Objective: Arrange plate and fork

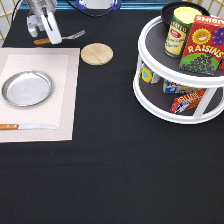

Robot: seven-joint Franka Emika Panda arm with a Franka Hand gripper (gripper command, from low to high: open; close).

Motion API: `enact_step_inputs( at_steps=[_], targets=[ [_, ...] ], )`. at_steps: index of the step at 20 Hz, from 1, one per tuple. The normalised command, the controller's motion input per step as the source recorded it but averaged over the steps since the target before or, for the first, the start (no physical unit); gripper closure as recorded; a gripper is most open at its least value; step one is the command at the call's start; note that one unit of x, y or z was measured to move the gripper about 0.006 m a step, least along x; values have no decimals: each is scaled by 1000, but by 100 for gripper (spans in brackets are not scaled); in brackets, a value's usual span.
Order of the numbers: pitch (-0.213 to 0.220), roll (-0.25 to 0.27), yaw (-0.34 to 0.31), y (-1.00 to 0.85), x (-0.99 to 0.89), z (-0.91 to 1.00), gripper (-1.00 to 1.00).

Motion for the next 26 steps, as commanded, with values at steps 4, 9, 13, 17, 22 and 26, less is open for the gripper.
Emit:
enact_step_inputs(
  at_steps=[4, 9, 13, 17, 22, 26],
  targets=[
    [172, 80, -74, -569, 403, 97, 100],
    [158, 55, -47, -623, 594, 113, 100],
    [91, 25, -58, -594, 705, 23, 100],
    [62, 16, -46, -659, 686, 0, 100],
    [46, 0, -109, -443, 435, -94, 100],
    [27, -65, -194, -52, 26, -186, 100]
  ],
)
